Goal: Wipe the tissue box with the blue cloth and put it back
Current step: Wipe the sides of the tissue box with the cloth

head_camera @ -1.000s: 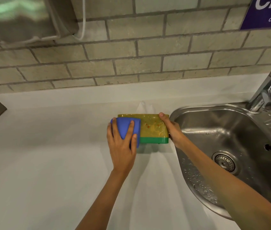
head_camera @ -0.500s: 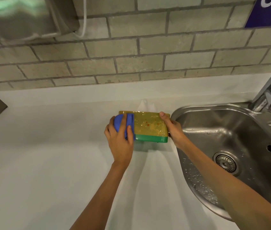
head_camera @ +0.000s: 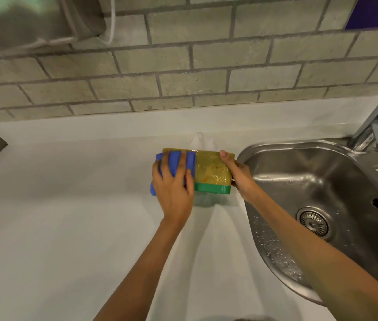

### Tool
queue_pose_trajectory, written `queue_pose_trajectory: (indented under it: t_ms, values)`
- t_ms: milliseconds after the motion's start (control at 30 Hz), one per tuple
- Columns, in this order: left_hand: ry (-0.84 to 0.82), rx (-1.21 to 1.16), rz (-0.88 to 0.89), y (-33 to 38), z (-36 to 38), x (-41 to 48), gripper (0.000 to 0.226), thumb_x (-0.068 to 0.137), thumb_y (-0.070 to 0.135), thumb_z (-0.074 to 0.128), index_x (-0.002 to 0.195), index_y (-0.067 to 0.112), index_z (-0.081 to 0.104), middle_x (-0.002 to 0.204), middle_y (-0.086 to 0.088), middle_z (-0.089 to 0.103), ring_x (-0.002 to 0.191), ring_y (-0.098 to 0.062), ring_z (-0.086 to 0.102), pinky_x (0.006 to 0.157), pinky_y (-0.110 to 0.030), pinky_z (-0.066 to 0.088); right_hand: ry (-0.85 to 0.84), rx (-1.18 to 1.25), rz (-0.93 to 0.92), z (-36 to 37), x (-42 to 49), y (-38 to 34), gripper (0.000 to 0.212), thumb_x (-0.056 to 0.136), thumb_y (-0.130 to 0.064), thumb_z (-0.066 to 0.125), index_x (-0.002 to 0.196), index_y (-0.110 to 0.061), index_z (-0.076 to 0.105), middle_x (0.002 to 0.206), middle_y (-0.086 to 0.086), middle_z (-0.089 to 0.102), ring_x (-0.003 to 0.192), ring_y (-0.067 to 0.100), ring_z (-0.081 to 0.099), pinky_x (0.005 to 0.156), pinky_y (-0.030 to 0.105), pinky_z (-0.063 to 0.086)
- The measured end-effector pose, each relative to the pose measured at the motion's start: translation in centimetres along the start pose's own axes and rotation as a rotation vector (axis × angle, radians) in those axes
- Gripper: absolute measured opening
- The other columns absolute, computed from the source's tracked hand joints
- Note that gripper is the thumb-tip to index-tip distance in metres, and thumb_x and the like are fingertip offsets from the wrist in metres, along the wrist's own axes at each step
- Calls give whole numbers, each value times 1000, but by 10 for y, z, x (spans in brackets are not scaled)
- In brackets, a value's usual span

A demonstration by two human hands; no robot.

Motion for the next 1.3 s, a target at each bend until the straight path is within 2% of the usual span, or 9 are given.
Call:
queue_pose_trajectory:
  t_ms: [67, 200, 367, 567, 667, 800, 1000, 1200, 1300]
  values:
    - [5, -8, -33, 12, 4, 10, 40, 85, 14, 59, 125, 15, 61, 131, -22, 56, 113, -45, 53, 87, -45, 49, -5, 5, -7, 1, -1, -1, 77, 76, -56, 60, 134, -8, 45, 122, 10, 63, 107, 23, 63, 84, 30, 51]
    - [-64, -3, 138, 28, 11, -11, 40, 87, 21, 54, 126, 14, 61, 131, -21, 58, 115, -44, 54, 93, -49, 50, -20, -15, -13, 2, -1, -1, 79, 74, -59, 60, 133, -9, 46, 123, 10, 63, 108, 22, 63, 91, 34, 51]
    - [-74, -11, 170, 24, 7, -21, 41, 88, 25, 47, 123, 12, 64, 129, -19, 60, 114, -43, 56, 93, -49, 50, -117, -29, 12, 6, -3, -3, 55, 74, -63, 55, 107, -19, 62, 99, 1, 70, 89, 11, 67, 69, 22, 53]
    - [-53, -3, 208, 18, 6, -25, 42, 88, 30, 48, 126, 17, 61, 134, -18, 56, 122, -39, 46, 94, -50, 48, -183, -88, 78, 5, 3, -2, 68, 74, -62, 57, 122, -13, 58, 111, 6, 67, 106, 21, 62, 93, 35, 49]
    - [-55, -7, 82, 3, 5, -16, 43, 90, 33, 45, 129, 20, 58, 140, -25, 46, 126, -46, 40, 100, -54, 40, -180, -93, 82, 6, 2, -3, 66, 74, -61, 58, 119, -13, 58, 106, 4, 68, 102, 19, 63, 83, 31, 51]
    - [-49, -75, -105, 14, 13, 4, 40, 93, 27, 49, 132, 22, 56, 142, -24, 44, 127, -47, 40, 99, -54, 43, -167, -58, 74, 10, 1, -4, 59, 74, -59, 60, 115, -17, 58, 98, -2, 68, 93, 13, 64, 69, 24, 50]
    - [-98, -14, 186, 30, 13, -28, 44, 91, 33, 45, 131, 18, 57, 139, -24, 49, 127, -48, 44, 97, -53, 47, -164, -62, 59, 7, 3, -4, 62, 73, -59, 61, 117, -15, 60, 94, 0, 69, 89, 14, 65, 69, 25, 50]
    - [-44, -58, -101, 9, 11, -5, 40, 93, 24, 49, 131, 18, 57, 139, -25, 47, 124, -49, 42, 100, -54, 44, -150, -54, 83, 9, 1, -3, 57, 71, -61, 62, 110, -19, 60, 96, -1, 67, 90, 14, 64, 66, 24, 50]
    - [-64, -41, 31, 36, 18, -10, 43, 91, 29, 46, 131, 18, 56, 139, -22, 49, 127, -48, 43, 100, -56, 43, -143, -62, 86, 8, 2, -4, 59, 68, -64, 62, 106, -19, 63, 93, -1, 69, 89, 14, 65, 65, 24, 50]
Point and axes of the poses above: each hand's wrist, its own x-axis towards the middle knuckle, its own z-axis out of the palm, y = z × x, the point moved 9 cm from there along x, towards the middle knuckle
